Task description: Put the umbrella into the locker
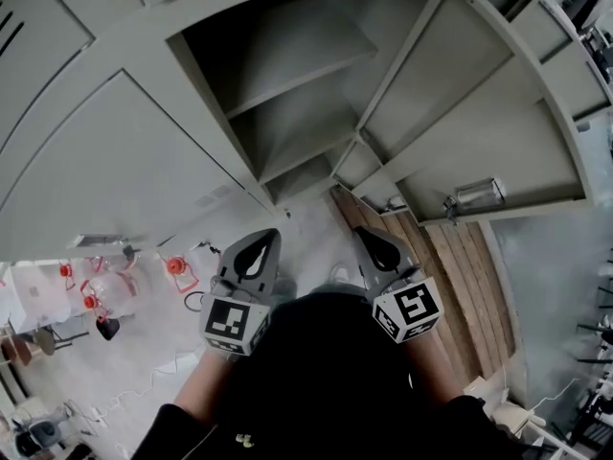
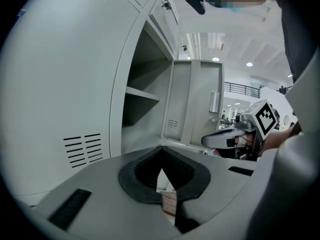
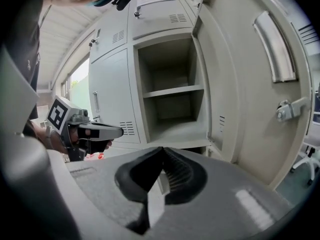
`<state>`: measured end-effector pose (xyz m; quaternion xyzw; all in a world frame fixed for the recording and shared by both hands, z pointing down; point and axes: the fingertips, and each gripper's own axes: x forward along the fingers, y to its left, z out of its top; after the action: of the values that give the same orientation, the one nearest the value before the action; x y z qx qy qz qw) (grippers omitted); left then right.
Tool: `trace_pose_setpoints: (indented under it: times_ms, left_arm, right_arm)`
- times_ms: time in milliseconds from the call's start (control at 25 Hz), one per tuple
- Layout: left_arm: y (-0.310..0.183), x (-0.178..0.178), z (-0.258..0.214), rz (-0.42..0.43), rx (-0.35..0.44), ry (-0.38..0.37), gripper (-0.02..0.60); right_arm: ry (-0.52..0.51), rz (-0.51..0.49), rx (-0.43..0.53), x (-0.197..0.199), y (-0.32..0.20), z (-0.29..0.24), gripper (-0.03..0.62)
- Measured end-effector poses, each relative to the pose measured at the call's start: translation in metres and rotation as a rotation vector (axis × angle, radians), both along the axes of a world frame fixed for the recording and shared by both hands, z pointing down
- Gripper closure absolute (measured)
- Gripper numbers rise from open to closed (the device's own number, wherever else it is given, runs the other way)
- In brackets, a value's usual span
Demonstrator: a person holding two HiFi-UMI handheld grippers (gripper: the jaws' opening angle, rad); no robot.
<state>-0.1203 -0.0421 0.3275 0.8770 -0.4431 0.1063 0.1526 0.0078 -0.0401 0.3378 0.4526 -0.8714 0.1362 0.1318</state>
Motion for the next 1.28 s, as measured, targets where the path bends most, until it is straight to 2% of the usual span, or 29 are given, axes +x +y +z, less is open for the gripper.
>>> trace_pose_setpoints:
  times_ms: [200,640,920,1280]
  left_arm:
    - [-0.006,-0.01,-0.009,-0.001,0.05,-0.025,0.571]
    - [-0.015,-0.022,-0.001,-0.054,0.024,-0.086,0.571]
    - [-0.014,-0.024,0.0,-0.071,0.014,-0.079,0.571]
    - [-0.01,-0.024,0.002,-0.087,0.014,-0.095,0.569]
  right_arm:
    - [0.002,0.001,0.002,0.003,-0.005,-0.008,0.597]
    - [0.045,-0.067,0.028,-0.008,-0.009,-0.016,0.597]
    - [0.091,-0.123,0.042,-0.011,-0.007,-0.014,0.597]
    - [0.086,-0.141,0.032,-0.013,-0.007,-0.012,0.597]
